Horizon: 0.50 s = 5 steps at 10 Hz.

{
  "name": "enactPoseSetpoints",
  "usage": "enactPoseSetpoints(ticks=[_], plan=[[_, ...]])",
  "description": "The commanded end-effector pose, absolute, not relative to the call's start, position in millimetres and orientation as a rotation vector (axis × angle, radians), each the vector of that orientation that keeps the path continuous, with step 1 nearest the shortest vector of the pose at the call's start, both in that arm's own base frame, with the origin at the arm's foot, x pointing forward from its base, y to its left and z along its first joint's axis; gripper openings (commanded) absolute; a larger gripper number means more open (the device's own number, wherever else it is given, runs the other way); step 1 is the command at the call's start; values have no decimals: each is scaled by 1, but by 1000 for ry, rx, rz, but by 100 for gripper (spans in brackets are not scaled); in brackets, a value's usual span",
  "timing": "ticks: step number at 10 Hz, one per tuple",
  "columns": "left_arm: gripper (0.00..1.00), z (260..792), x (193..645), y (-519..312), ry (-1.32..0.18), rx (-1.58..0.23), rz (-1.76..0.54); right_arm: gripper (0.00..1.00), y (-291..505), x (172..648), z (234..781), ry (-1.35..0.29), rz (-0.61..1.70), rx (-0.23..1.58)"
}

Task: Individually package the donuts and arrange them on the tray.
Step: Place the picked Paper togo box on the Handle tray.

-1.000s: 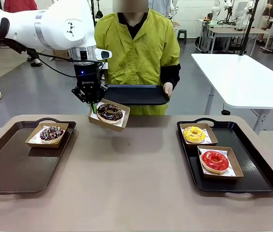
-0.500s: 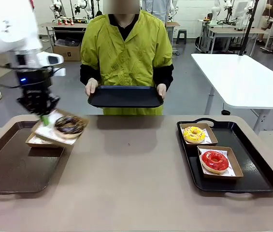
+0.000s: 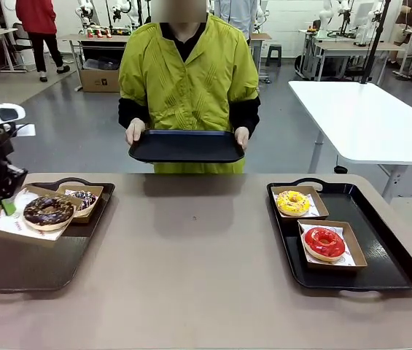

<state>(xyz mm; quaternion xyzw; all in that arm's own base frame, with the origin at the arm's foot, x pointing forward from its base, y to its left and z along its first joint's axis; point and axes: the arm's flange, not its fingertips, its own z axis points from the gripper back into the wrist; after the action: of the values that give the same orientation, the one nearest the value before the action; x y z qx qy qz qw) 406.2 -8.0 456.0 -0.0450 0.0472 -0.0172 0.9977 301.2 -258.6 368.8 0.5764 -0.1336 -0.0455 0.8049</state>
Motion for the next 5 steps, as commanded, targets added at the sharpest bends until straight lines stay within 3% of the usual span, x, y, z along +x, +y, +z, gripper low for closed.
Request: enactPoseSetpoints(ticks=[1,5], plan=[[1,442,398,13,91,-71,-20,100,-258,300,372,-292,-100,1242],[1,437,399,23,120,-75,6,100,-258,300,372,-292,-100,1242]])
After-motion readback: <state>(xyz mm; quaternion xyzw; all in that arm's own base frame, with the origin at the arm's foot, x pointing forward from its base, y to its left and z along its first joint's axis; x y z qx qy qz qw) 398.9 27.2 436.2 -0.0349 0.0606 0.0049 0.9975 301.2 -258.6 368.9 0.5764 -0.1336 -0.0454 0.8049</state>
